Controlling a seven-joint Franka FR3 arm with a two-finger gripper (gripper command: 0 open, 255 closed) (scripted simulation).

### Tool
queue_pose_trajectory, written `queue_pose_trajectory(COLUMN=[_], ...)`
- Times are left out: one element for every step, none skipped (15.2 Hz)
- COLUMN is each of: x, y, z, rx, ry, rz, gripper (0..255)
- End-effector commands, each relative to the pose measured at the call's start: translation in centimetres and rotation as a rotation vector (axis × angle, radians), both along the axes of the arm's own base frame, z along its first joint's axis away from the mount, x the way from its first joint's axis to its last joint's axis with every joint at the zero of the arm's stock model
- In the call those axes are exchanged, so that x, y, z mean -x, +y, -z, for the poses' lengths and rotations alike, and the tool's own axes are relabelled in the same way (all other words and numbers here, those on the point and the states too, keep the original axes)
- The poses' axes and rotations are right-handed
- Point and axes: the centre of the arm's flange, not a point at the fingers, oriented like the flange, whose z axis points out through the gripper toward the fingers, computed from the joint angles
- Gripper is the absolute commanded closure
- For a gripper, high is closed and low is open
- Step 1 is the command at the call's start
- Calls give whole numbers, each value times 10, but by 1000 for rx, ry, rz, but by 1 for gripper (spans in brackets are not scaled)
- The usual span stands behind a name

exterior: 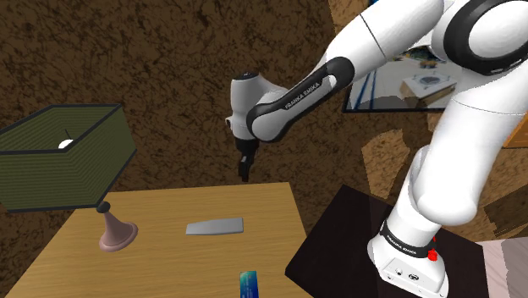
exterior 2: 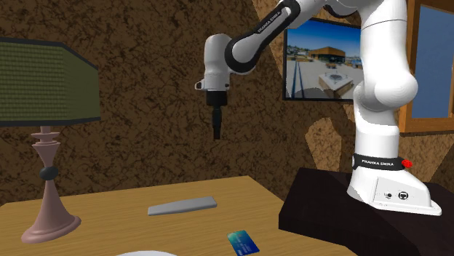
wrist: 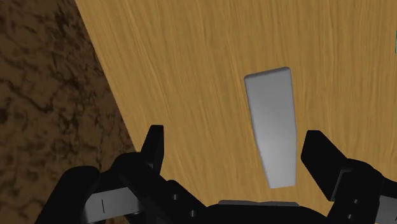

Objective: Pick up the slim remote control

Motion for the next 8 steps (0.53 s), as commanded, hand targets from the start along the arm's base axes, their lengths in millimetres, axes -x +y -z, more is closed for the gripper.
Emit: queue_pose_trajectory(x=[-9,-14,-18,-22,-26,-30,-34,-37], y=[12,19,26,33,40,48,55,62], z=[21,31,41,51,61,72,82,92], rx=[-6,-8,-11,-13,-15,-18,-20,-23], ry=[6,8,11,14,17,20,23,26], rz=[-34,-50,-66,-83,-99,-115,-131,-148], gripper=[0,0,0,0,0,0,0,0])
